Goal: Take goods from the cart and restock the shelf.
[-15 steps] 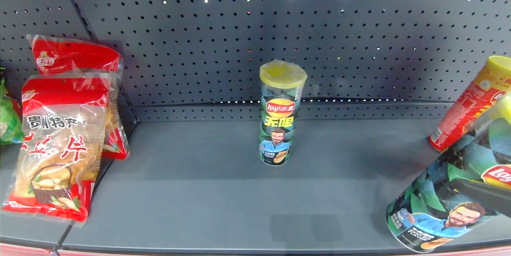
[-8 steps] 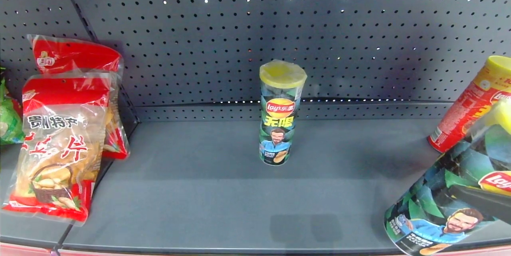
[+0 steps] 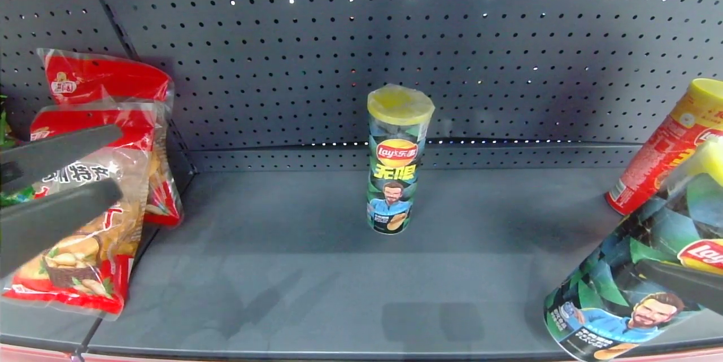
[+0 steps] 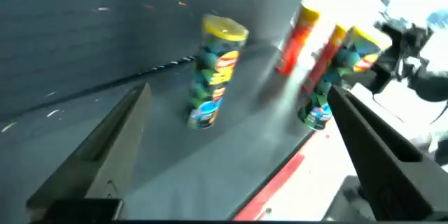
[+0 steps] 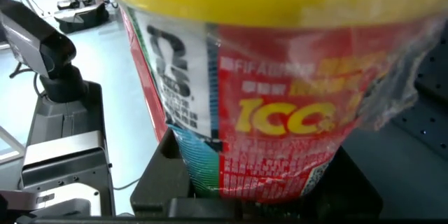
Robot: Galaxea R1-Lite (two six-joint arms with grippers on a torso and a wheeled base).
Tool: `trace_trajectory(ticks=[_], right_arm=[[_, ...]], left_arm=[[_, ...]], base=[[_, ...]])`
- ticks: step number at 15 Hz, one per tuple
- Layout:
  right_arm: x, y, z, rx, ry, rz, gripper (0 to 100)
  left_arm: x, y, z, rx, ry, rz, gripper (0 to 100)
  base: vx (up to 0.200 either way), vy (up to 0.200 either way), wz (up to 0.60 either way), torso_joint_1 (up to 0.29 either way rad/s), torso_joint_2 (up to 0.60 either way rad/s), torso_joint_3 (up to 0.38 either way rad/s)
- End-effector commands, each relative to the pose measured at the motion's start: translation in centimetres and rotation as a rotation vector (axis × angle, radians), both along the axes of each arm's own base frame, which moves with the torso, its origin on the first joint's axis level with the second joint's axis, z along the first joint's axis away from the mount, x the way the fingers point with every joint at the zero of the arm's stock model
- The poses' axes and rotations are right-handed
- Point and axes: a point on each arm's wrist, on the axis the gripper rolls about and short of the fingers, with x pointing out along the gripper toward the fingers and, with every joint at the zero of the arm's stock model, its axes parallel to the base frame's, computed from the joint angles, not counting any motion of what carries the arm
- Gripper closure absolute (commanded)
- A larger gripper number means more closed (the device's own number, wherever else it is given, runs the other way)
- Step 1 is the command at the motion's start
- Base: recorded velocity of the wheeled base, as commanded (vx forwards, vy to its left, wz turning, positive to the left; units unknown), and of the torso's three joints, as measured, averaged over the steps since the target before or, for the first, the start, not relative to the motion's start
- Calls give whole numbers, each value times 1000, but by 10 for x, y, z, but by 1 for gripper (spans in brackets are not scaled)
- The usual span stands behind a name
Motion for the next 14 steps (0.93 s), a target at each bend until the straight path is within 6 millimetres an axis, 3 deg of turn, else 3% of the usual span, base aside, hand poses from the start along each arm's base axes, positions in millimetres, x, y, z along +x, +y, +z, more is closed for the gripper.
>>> trace_trajectory(ticks=[1,3,5,10,12,14], right_arm=[[0,0,0,0,2,1,100],[2,0,0,0,8,-1,100],[6,0,-2,-2,23,-2,100],[12,1,-6,-4,50,-5,100],[15,1,-8,-7,63,-10,100],[17,1,-9,-8,69,-10,100]], left_arm=[[60,-1,-35,123,45,-4,0],[79,18,-64,203,-47,-66,0],[106,22,-96,231,-105,-99,0],[143,27,-117,227,-195,-211,0],[167,15,-131,223,-228,-250,0],[175,-2,-134,213,-226,-309,0]], base=[[0,0,0,0,0,0],[0,0,0,0,0,0],[0,0,0,0,0,0],[0,0,0,0,0,0],[0,0,0,0,0,0],[0,0,0,0,0,0]])
